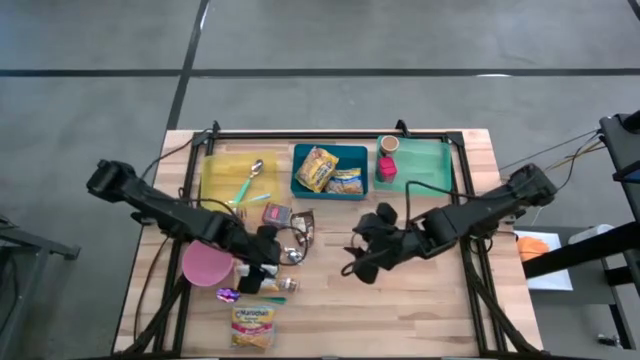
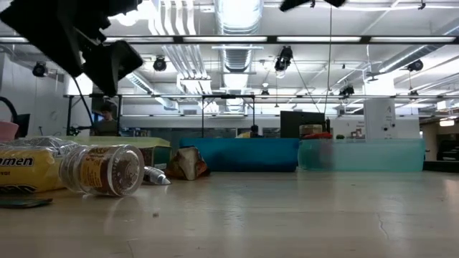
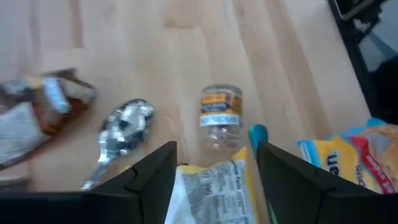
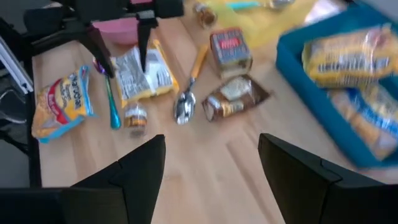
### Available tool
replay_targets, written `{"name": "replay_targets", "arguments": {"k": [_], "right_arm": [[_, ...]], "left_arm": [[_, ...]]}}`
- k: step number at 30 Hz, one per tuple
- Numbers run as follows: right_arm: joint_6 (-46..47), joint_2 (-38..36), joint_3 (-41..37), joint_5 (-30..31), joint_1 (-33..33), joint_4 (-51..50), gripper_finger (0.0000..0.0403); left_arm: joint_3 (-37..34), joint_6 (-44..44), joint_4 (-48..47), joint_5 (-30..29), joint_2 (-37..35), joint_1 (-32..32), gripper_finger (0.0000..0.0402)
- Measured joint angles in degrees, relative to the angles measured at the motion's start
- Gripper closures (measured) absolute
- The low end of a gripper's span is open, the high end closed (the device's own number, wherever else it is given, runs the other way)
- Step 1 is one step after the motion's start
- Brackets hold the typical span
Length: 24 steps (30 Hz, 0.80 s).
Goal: Pick & Place Food Item
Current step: Put the bottom brown seasoning bottle into the light green bin
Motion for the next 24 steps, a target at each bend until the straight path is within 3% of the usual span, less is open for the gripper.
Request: {"name": "replay_targets", "arguments": {"k": [5,9,16,24], "right_arm": [[6.2,-4.0,-7.8,1.0,2.1,6.3,0.0147],[10.2,-5.8,-11.6,3.1,3.8,9.0,0.0147],[12.7,-6.6,-12.8,4.5,4.8,9.0,0.0147],[11.6,-6.6,-12.3,4.5,4.8,8.9,0.0147]], "left_arm": [[-0.1,0.5,3.9,3.4,3.0,-1.0,0.0164],[0.0,0.5,7.6,5.9,4.9,-2.0,0.0133],[-0.1,-1.6,9.0,5.0,8.1,-2.3,0.0073],[-0.1,-1.3,10.4,1.5,12.8,-4.0,0.0063]]}}
